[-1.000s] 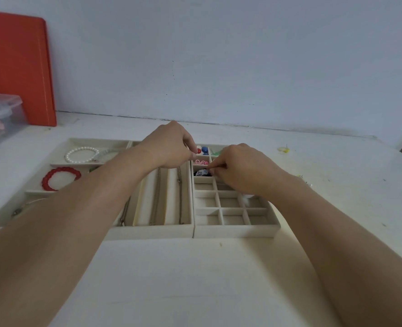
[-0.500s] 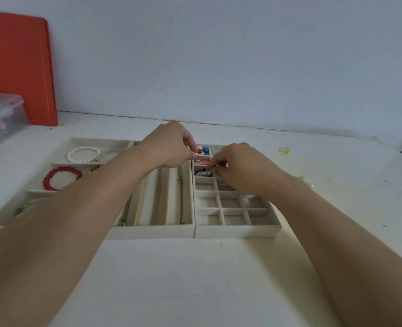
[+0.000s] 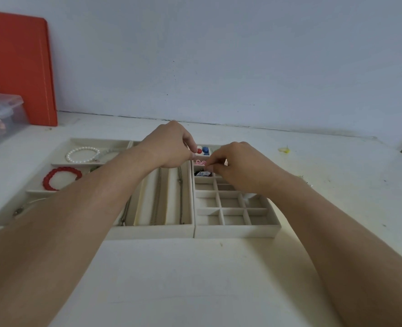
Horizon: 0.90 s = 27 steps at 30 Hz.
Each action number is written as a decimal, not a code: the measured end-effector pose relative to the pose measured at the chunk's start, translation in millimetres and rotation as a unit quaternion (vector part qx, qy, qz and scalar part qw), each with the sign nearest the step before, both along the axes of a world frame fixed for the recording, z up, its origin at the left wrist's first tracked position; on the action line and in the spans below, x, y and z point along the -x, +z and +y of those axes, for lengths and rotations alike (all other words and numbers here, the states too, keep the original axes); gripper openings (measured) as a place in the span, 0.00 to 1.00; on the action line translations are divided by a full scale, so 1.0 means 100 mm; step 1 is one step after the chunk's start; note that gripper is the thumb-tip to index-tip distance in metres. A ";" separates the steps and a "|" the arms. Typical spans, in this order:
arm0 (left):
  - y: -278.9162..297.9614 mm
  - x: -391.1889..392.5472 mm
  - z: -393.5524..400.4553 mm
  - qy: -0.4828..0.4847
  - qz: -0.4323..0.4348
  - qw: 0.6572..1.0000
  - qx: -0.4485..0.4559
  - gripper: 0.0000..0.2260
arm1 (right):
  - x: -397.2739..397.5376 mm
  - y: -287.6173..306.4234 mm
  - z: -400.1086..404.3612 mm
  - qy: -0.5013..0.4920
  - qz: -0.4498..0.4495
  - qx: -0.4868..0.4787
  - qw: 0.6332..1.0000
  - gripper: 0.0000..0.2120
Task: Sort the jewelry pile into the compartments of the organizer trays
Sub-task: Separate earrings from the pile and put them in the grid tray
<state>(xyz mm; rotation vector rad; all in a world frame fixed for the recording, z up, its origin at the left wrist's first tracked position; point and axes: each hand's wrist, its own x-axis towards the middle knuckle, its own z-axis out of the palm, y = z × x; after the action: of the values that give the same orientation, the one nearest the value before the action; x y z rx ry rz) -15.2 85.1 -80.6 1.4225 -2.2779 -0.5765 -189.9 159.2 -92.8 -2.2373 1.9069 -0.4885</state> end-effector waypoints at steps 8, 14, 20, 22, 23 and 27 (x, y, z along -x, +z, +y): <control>0.00 0.01 0.01 0.005 0.007 1.000 -0.002 0.03 | 0.01 0.00 0.00 -0.014 0.024 -0.006 1.000 0.10; 0.02 0.04 0.09 -0.002 0.066 0.998 -0.011 0.02 | 0.35 0.34 0.06 -0.057 -0.103 0.062 0.991 0.06; 0.07 0.33 0.20 -0.018 0.088 0.996 -0.010 0.03 | 0.94 0.43 0.14 -0.087 -0.073 0.051 0.992 0.04; 0.05 0.56 0.26 -0.035 0.083 0.996 -0.020 0.03 | 1.21 0.34 0.25 -0.106 -0.057 0.030 0.992 0.03; 0.05 0.68 0.30 -0.045 0.080 0.995 -0.026 0.03 | 1.33 0.26 0.29 -0.113 -0.055 0.018 0.992 0.03; 0.03 1.15 0.44 -0.107 0.012 0.994 -0.031 0.08 | 1.60 -0.01 0.43 -0.108 -0.077 -0.035 0.991 0.01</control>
<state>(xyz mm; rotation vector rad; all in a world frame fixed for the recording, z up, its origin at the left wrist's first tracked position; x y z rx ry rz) -130.4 129.2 -77.2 1.1990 -2.4302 -0.7308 -350.1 202.1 -93.5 -1.9019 2.0600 -0.5950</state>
